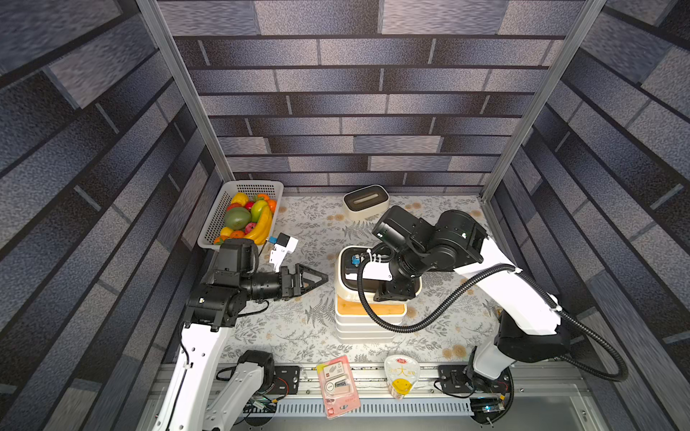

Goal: Stack the tissue boxes
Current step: Place the tissue box at the tissue box.

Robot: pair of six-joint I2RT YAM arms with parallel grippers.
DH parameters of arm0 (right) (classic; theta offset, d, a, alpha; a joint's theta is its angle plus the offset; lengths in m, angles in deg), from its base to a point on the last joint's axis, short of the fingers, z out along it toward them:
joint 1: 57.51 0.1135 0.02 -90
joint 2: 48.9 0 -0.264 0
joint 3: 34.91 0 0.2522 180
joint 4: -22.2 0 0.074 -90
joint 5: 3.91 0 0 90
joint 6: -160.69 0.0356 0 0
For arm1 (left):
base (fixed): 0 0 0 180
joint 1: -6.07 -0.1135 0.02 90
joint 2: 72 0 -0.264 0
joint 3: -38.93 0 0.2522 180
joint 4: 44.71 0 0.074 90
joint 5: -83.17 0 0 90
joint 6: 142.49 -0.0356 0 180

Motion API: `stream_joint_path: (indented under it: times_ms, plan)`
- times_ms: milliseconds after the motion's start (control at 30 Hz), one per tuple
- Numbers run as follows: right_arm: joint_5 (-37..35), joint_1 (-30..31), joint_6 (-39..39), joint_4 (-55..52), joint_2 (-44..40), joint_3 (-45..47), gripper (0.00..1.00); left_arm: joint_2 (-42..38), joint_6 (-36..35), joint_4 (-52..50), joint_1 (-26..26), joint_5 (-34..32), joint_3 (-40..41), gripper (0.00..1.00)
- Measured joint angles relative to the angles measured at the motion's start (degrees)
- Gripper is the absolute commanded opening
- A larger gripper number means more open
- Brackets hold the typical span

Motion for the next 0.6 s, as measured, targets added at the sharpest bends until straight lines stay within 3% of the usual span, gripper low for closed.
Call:
stream_joint_path:
  times_ms: [600]
  plan:
    - [0.13,1.38,0.61,0.00,0.00,1.33,0.41,-0.59,-0.09,-0.04,0.00,0.17,0.72,1.00]
